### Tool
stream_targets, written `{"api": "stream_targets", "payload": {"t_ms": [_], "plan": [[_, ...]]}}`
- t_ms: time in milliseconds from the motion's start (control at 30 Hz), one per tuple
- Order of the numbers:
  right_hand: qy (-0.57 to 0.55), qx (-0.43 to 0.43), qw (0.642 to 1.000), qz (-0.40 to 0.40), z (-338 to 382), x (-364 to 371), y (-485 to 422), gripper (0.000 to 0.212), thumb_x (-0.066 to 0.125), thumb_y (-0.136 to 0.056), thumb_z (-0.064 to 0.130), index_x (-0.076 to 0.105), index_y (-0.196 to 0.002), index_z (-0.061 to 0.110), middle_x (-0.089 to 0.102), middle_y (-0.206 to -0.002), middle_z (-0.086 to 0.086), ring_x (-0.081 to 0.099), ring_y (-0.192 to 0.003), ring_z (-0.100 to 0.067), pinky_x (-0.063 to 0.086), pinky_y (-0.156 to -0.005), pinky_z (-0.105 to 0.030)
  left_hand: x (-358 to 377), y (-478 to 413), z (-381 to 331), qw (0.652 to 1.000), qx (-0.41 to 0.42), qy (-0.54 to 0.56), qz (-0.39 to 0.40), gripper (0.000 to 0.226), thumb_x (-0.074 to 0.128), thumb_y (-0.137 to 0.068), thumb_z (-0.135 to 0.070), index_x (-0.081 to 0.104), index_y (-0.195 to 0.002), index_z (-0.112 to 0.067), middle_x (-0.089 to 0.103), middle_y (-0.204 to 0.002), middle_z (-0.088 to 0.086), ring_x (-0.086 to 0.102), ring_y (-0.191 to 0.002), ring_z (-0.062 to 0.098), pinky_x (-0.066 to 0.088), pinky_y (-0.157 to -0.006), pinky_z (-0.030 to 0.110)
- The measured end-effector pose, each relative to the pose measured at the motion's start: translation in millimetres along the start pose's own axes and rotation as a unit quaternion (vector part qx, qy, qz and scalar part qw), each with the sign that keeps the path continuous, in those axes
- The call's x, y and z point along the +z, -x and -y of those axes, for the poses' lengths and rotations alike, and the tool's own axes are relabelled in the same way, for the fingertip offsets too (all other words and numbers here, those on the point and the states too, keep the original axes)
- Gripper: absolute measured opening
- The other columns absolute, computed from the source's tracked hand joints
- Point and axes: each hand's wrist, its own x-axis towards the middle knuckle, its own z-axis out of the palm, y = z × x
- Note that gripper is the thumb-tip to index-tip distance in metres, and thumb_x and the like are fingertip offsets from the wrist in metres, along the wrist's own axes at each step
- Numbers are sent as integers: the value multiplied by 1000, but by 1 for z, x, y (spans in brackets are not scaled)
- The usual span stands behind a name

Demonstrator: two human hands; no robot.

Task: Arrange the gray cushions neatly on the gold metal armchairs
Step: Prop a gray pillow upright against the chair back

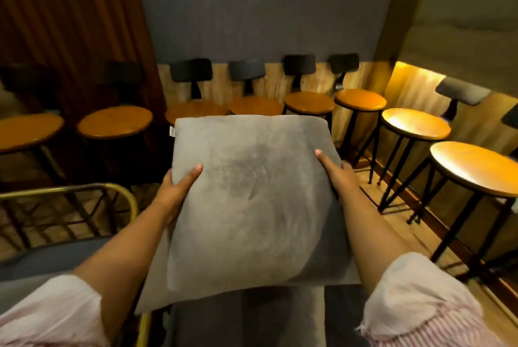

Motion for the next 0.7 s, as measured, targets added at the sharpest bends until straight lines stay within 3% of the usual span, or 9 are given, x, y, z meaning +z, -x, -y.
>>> {"api": "stream_targets", "payload": {"t_ms": [167, 300, 400, 533, 700], "plan": [[-39, -21, 996, 77, 2, 47, 56, 85, 75, -66, 58, 49, -134, 14, 60, -122, -3, 60, -106, -26, 49, -85, -36, -79, 69, -31, 998, 33, -3, -55, 79, 69, -79, -42, 32, -145, -18, 51, -135, 6, 53, -114, 25, 45, -87, 37], [-50, -25, 990, 129, 6, 97, 99, 92, 75, -59, 64, 49, -133, 18, 61, -123, -3, 60, -108, -28, 51, -93, -42, -150, 110, -45, 995, 36, -36, -81, 114, 78, -49, -65, 32, -145, -25, 51, -141, 10, 54, -121, 34, 47, -99, 51], [-62, -37, 983, 171, 4, 138, 127, 92, 77, -58, 63, 49, -133, 18, 62, -122, -2, 61, -106, -26, 52, -93, -43, -203, 128, -46, 991, 33, -58, -116, 100, 73, -63, -59, 30, -146, -23, 48, -143, 10, 50, -125, 34, 43, -103, 51], [-61, -42, 975, 210, -2, 203, 162, 82, 77, -68, 54, 46, -134, 16, 59, -119, -2, 59, -104, -23, 50, -91, -38, -277, 136, -46, 985, 37, -71, -154, 115, 76, -49, -68, 33, -145, -22, 48, -144, 8, 50, -126, 32, 42, -105, 50], [-55, -51, 970, 230, -13, 299, 201, 91, 78, -59, 61, 47, -134, 20, 59, -124, -1, 59, -108, -22, 50, -95, -42, -370, 120, -42, 980, 48, -58, -185, 77, 69, -77, -44, 39, -142, -13, 53, -138, 9, 53, -121, 28, 45, -92, 36]]}}
